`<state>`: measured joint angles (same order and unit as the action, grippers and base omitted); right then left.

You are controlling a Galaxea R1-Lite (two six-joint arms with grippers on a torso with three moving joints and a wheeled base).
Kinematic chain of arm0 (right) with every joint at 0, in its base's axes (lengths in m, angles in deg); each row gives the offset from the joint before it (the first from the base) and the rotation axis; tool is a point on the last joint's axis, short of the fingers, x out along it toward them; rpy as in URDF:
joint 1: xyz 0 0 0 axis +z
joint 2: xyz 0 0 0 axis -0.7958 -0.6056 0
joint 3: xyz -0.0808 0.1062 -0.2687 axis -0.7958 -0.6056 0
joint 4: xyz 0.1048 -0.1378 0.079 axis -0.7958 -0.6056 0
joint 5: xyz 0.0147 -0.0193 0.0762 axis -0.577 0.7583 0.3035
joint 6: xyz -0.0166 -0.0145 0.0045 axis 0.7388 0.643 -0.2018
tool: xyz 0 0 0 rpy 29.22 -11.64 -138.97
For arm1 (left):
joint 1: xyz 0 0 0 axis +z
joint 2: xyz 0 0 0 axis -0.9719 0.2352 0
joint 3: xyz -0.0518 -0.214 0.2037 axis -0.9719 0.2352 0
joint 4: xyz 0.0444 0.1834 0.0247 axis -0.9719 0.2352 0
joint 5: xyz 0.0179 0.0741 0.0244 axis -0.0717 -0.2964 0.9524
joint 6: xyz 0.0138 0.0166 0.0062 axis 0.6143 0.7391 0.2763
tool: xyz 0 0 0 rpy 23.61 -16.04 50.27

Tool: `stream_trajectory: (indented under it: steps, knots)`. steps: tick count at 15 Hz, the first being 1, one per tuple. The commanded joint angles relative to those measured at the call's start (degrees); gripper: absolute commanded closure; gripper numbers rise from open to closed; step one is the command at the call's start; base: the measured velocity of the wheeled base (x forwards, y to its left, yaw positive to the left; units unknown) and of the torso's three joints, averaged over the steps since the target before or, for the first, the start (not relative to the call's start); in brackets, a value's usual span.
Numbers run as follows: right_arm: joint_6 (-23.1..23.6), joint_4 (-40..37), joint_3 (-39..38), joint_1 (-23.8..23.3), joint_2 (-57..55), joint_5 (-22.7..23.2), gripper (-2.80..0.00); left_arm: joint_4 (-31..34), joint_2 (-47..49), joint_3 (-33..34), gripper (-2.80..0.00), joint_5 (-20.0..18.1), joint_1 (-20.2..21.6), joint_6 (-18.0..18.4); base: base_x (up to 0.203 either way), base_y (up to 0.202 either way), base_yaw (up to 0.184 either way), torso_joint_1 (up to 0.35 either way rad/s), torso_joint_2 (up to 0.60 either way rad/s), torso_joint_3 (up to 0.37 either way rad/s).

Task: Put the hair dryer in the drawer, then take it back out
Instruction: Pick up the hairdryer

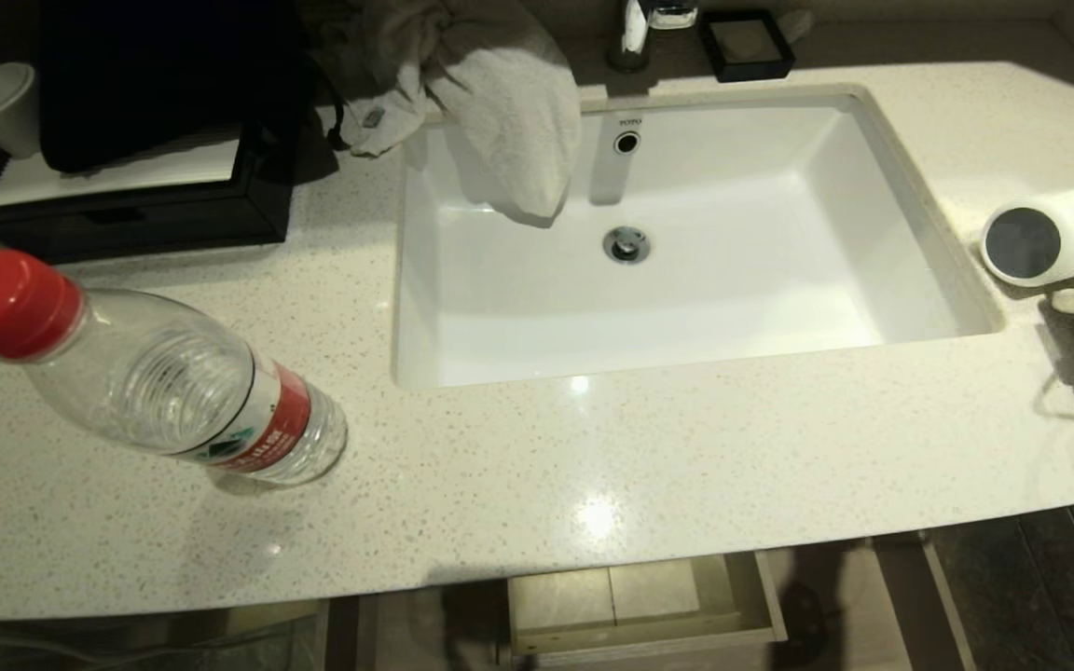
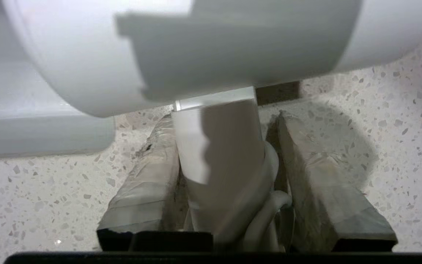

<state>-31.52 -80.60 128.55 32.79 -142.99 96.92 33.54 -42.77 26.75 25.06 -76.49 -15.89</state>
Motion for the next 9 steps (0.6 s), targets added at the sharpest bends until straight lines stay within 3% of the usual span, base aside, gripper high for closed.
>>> stream_trajectory:
  steps: [1, 6, 9]
  knots:
    - [2.1, -0.5, 1.5, 0.0, 1.2, -0.2, 0.0, 0.0, 0.0, 0.0, 0.0, 0.0, 0.0, 0.0, 0.0, 0.0, 0.0, 0.0, 0.0, 0.0]
    - [4.9, -5.9, 0.8, 0.9, 7.5, -0.6, 0.0, 0.0, 0.1, 0.0, 0.0, 0.0, 0.0, 0.0, 0.0, 0.0, 0.0, 0.0, 0.0, 0.0]
    - [4.6, -9.3, 0.0, 3.9, 11.6, -1.8, 0.0, 0.0, 0.1, 0.0, 0.0, 0.0, 0.0, 0.0, 0.0, 0.0, 0.0, 0.0, 0.0, 0.0]
